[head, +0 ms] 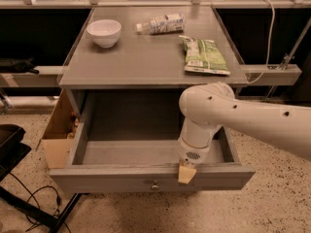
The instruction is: Open top drawer
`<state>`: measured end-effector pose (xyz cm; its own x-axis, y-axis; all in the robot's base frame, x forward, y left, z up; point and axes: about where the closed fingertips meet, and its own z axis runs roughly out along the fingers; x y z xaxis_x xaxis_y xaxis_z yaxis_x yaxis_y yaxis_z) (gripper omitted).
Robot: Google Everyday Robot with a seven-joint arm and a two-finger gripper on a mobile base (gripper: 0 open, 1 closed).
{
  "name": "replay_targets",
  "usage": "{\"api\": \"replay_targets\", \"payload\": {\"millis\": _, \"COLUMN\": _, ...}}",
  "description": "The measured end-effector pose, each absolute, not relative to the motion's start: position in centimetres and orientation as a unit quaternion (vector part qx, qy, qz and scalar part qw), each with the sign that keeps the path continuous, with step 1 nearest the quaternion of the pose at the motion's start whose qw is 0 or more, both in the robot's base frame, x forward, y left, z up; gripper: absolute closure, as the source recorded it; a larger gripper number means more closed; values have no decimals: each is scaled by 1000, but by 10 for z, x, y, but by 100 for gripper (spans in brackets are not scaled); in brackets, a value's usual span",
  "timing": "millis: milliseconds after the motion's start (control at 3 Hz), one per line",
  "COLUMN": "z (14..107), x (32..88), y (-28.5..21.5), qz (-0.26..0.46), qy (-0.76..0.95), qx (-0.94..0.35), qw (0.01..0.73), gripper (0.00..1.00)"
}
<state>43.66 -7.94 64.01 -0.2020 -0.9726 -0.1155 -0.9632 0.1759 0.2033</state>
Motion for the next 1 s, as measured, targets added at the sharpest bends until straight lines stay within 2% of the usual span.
{"api": "replay_targets", "payload": {"millis": 1000, "z": 649, "x": 397, "y": -90, "qz": -133, "qy": -768, "qx": 626, "qw": 41, "gripper": 100}}
